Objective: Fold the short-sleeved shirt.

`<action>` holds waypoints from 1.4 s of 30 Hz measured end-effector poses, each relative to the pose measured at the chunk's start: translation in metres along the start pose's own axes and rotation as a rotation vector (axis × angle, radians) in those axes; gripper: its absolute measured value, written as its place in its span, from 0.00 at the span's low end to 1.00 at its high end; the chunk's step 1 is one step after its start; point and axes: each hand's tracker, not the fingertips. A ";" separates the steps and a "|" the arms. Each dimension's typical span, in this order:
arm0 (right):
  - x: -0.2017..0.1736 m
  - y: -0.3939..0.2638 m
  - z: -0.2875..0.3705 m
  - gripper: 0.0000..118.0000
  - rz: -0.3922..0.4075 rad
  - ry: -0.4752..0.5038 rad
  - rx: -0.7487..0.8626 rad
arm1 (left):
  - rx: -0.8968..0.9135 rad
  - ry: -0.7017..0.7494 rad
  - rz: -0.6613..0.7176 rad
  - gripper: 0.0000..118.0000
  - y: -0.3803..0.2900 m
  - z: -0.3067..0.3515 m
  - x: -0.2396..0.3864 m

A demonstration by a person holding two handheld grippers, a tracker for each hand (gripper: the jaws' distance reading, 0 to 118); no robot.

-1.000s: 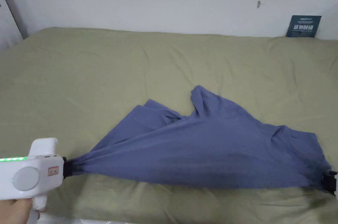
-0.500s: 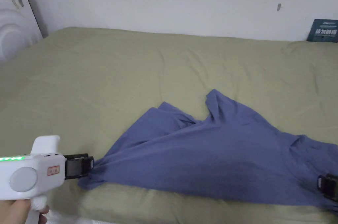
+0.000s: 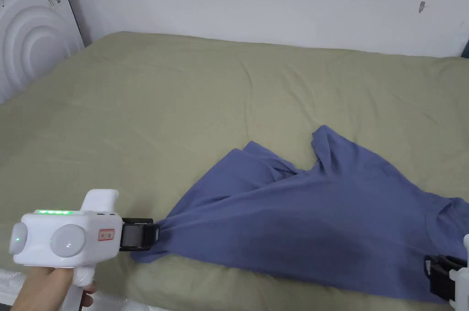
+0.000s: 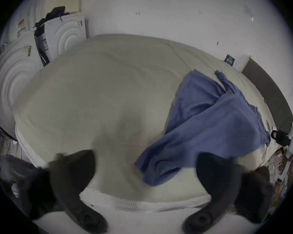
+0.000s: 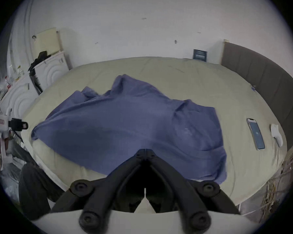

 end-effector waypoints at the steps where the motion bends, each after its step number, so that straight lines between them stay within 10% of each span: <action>1: -0.002 -0.002 -0.003 0.00 0.001 0.011 -0.008 | 0.026 0.021 0.007 1.00 0.001 -0.004 0.003; 5: -0.020 -0.001 0.005 0.00 0.041 -0.015 -0.006 | -0.028 0.044 -0.033 0.95 0.000 -0.028 0.012; 7: -0.023 0.001 0.001 0.00 0.054 -0.029 -0.010 | -0.039 0.056 -0.070 0.25 -0.004 -0.036 0.014; 8: -0.018 0.012 0.001 0.00 0.054 -0.029 -0.016 | -0.014 0.056 -0.084 0.07 -0.007 -0.036 0.017; 22: 0.032 0.176 -0.179 0.00 0.166 -0.114 -0.092 | -0.008 0.015 -0.041 0.04 -0.011 -0.029 0.023; 23: 0.032 0.184 -0.194 0.06 0.174 -0.128 -0.111 | -0.010 0.015 -0.042 0.04 -0.008 -0.033 0.020; 26: 0.041 0.195 -0.238 1.00 0.226 -0.167 -0.247 | -0.016 0.006 -0.026 0.04 -0.009 -0.032 0.019; 32: 0.047 0.197 -0.255 0.77 0.260 -0.212 -0.260 | -0.030 -0.004 -0.025 0.04 -0.005 -0.037 0.019; 34: 0.043 0.198 -0.231 0.00 0.190 -0.100 -0.229 | -0.032 -0.001 -0.021 0.04 -0.006 -0.037 0.020; 42: 0.037 0.222 -0.138 0.00 0.248 -0.130 -0.031 | 0.057 -0.003 0.024 0.04 0.019 0.003 0.020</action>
